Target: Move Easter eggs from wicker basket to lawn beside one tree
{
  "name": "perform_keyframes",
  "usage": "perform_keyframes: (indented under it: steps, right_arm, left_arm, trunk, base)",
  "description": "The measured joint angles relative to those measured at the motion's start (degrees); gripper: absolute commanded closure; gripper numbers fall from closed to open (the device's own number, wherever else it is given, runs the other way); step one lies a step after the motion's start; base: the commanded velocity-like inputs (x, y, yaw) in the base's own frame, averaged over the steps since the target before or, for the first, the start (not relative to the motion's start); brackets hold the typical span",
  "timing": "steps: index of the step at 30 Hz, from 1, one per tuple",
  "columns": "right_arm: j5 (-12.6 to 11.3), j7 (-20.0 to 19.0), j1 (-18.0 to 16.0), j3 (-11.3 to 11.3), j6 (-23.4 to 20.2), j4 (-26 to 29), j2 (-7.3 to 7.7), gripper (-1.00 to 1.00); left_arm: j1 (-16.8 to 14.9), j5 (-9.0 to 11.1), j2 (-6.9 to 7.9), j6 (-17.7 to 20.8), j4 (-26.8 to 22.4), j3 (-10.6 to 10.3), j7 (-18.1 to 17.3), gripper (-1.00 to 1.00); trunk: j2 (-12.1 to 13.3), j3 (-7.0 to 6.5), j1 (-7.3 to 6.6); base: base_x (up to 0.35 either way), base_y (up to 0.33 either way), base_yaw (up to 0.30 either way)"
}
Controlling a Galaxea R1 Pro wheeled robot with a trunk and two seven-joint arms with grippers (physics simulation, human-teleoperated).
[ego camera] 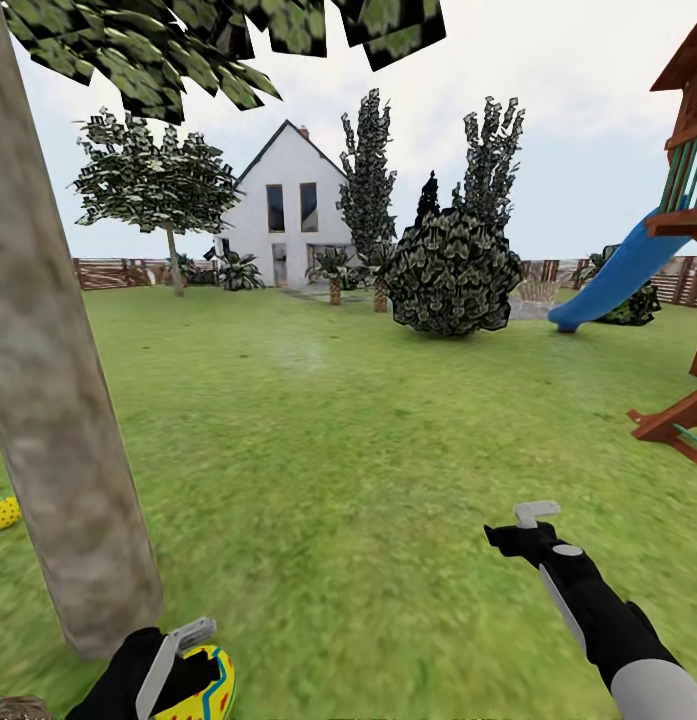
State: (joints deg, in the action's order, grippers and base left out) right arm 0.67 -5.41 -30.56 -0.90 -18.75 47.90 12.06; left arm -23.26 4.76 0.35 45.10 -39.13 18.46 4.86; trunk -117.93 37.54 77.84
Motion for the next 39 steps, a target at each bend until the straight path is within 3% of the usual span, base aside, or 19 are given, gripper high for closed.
perform_keyframes:
  steps: [11, 26, 39]
  right_arm:
    - [0.0, -0.1, 0.0, 0.0, 0.0, 0.0, 0.02, -1.00]
    - [0.0, -0.1, 0.0, 0.0, 0.0, 0.0, 0.02, -1.00]
    - [0.3, 0.1, 0.0, -0.1, 0.0, -0.1, -0.08, -1.00]
  left_arm:
    - [0.0, 0.0, -0.13, 0.0, 0.1, 0.0, 0.0, 1.00]
    - [0.0, 0.1, -0.46, 0.0, 0.2, 0.0, 0.0, 1.00]
    - [0.0, 0.1, -0.67, 0.0, 0.1, -0.1, 0.0, 1.00]
  trunk:
    - [-4.4, 1.97, 2.42]
    - [-4.4, 1.98, 2.40]
    - [-4.4, 1.98, 2.42]
  base:
    - [0.000, 0.000, 0.000]
    - [0.148, -0.123, 0.001]
    - [0.097, -0.091, 0.270]
